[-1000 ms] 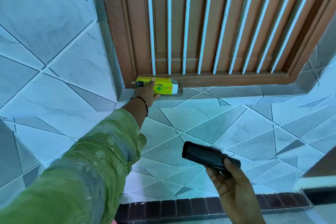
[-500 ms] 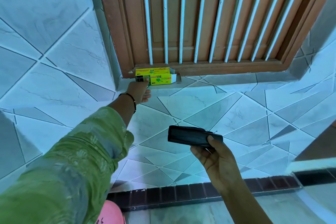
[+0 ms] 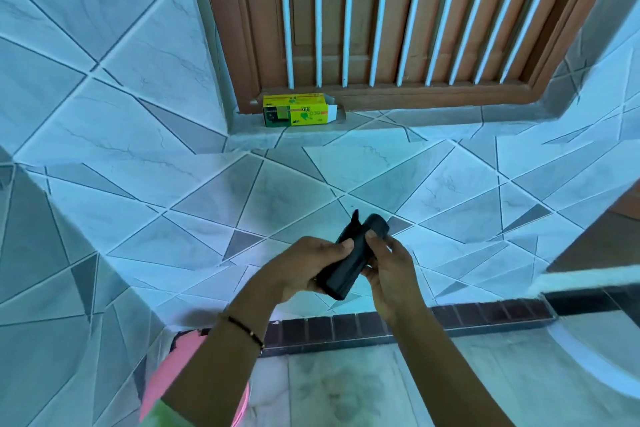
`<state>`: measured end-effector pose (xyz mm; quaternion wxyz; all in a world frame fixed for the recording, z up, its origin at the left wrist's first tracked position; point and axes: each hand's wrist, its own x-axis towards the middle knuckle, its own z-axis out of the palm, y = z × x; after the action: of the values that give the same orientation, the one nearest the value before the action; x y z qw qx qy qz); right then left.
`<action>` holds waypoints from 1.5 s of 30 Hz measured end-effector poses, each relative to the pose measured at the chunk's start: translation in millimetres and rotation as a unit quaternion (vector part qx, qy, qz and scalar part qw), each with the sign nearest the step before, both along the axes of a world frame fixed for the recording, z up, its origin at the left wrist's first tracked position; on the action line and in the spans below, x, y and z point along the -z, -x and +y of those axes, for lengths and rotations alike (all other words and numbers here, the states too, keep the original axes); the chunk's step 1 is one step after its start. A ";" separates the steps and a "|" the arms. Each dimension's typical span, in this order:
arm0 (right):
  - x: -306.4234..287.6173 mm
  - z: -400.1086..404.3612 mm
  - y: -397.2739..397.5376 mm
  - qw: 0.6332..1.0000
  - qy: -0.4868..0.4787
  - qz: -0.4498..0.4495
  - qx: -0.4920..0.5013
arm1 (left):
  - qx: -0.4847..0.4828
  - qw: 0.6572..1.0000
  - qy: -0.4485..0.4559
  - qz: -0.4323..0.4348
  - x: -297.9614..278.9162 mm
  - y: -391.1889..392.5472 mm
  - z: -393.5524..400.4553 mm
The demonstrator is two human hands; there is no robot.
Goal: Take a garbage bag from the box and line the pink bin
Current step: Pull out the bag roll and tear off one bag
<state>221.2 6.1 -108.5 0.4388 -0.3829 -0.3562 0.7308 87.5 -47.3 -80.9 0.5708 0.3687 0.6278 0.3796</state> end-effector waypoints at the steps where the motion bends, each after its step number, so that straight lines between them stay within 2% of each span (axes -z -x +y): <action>1: 2.0 -5.1 0.5 1.000 0.006 -0.012 -0.009 | -0.024 1.000 -0.012 0.015 4.8 -4.9 -7.6; 6: 10.6 -23.5 5.2 0.996 0.011 -0.055 -0.073 | -0.126 0.972 -0.075 0.181 24.7 -13.4 -31.7; 9: 12.6 -31.1 10.2 0.991 0.033 -0.085 -0.103 | -0.175 0.953 -0.106 0.225 29.5 -17.1 -39.9; 11: 12.8 -35.2 10.8 0.987 0.060 -0.093 -0.118 | -0.201 0.950 -0.114 0.212 30.1 -19.0 -43.2; 15: 13.5 -35.0 3.0 0.977 0.113 -0.085 -0.163 | -0.255 0.955 -0.095 0.115 31.6 -12.0 -50.9; 17: 14.3 -32.2 -2.1 0.972 0.126 -0.081 -0.179 | -0.271 0.954 -0.081 0.102 31.9 -3.1 -58.0; 25: 14.8 -16.9 -23.8 0.965 0.131 -0.109 -0.201 | -0.355 0.933 -0.048 0.036 35.2 26.2 -85.4; 32: 14.7 -1.3 -41.5 0.977 0.120 -0.066 -0.161 | -0.402 0.902 -0.092 0.125 32.8 40.7 -105.2; 38: 9.4 5.9 -57.3 0.975 0.118 -0.080 -0.168 | -0.437 0.882 -0.084 0.153 35.1 51.6 -110.6; 43: 4.5 -1.8 -53.6 0.980 0.060 -0.094 -0.166 | -0.467 0.855 -0.043 0.220 34.4 44.7 -105.4; 45: 1.9 -6.0 -49.1 0.981 0.037 -0.093 -0.169 | -0.457 0.847 -0.074 0.260 21.0 40.4 -101.1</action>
<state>270.3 0.1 -110.4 0.2594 -0.3999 -0.4275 0.7682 47.1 -148.4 -101.9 0.1198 0.1659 0.8206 0.5336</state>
